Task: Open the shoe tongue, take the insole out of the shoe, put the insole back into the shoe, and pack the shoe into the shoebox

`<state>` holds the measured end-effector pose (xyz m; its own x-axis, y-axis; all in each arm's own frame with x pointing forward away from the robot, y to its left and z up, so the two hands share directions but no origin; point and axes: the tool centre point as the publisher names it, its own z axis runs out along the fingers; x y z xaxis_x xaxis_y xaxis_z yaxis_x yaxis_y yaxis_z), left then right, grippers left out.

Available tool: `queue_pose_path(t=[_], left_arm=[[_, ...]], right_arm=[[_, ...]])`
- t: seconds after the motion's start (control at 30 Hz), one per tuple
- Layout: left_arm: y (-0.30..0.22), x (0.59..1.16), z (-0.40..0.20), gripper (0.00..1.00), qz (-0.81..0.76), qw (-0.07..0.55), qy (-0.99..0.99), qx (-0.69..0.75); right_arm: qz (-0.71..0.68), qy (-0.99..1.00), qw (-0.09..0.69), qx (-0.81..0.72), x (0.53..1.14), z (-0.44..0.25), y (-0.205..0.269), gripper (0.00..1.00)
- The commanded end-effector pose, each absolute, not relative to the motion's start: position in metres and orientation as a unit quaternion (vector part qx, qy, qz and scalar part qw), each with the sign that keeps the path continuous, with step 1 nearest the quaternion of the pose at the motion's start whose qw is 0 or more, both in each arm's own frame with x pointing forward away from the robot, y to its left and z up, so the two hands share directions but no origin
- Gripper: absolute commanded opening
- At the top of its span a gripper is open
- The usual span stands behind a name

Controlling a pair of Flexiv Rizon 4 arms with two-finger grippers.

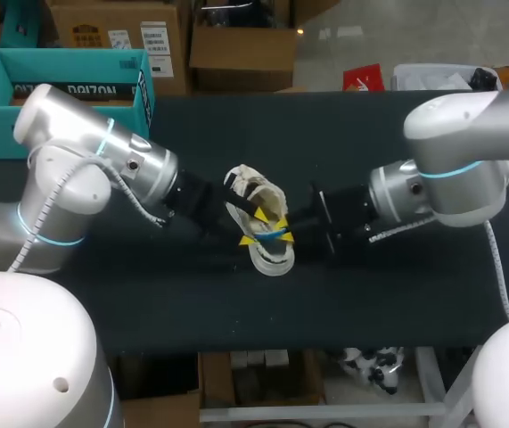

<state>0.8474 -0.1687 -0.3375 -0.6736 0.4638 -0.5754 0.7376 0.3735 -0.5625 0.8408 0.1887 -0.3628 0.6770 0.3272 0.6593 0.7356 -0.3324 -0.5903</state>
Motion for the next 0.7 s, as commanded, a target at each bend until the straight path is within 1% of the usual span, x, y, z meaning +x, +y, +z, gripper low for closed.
queue_pose_path(t=[0.03,0.07,0.1,0.13,0.17,0.23,0.27,0.33,0.37,0.4,0.43,0.47,0.5,0.53,0.63,0.7], left_arm=[[-0.167,0.848,-0.334,0.42,-0.421,0.164,0.812,0.369],[-0.164,0.848,-0.332,0.43,-0.424,0.164,0.812,0.367],[-0.161,0.848,-0.329,0.44,-0.427,0.164,0.811,0.364],[-0.158,0.848,-0.327,0.44,-0.431,0.163,0.811,0.361],[-0.155,0.848,-0.324,0.45,-0.434,0.162,0.810,0.359],[-0.149,0.848,-0.319,0.48,-0.441,0.153,0.811,0.352],[-0.146,0.848,-0.317,0.50,-0.444,0.152,0.811,0.349],[-0.140,0.848,-0.312,0.57,-0.445,0.145,0.814,0.345],[-0.137,0.848,-0.310,0.60,-0.444,0.140,0.817,0.341],[-0.134,0.847,-0.308,0.64,-0.445,0.129,0.819,0.338],[-0.132,0.847,-0.306,0.73,-0.444,0.127,0.821,0.335],[-0.128,0.847,-0.304,0.85,-0.444,0.118,0.825,0.329],[-0.126,0.846,-0.302,0.99,-0.445,0.112,0.825,0.328],[-0.122,0.847,-0.299,1.00,-0.444,0.115,0.828,0.323],[-0.111,0.847,-0.292,1.00,-0.441,0.098,0.839,0.303],[-0.103,0.848,-0.287,1.00,-0.432,0.074,0.855,0.279]], right_arm=[[-0.209,-0.338,0.458,-0.795,0.836,-0.356,0.191,0.49],[-0.208,-0.337,0.454,-0.798,0.833,-0.353,0.191,0.56],[-0.207,-0.336,0.452,-0.800,0.830,-0.351,0.191,0.60],[-0.206,-0.334,0.450,-0.802,0.827,-0.349,0.190,0.61],[-0.203,-0.332,0.445,-0.807,0.824,-0.347,0.190,0.60],[-0.201,-0.329,0.441,-0.810,0.819,-0.344,0.187,0.51],[-0.199,-0.326,0.437,-0.814,0.816,-0.342,0.186,0.49],[-0.199,-0.324,0.433,-0.817,0.811,-0.337,0.184,0.45],[-0.199,-0.324,0.429,-0.819,0.809,-0.335,0.184,0.41],[-0.200,-0.325,0.427,-0.820,0.808,-0.332,0.184,0.32],[-0.204,-0.329,0.427,-0.817,0.807,-0.329,0.184,0.23],[-0.206,-0.333,0.422,-0.818,0.806,-0.325,0.185,0.00],[-0.207,-0.335,0.421,-0.817,0.806,-0.323,0.186,0.00],[-0.208,-0.341,0.421,-0.815,0.806,-0.321,0.187,0.00],[-0.206,-0.351,0.416,-0.813,0.808,-0.316,0.192,0.00],[-0.204,-0.362,0.414,-0.810,0.810,-0.314,0.197,0.00]])
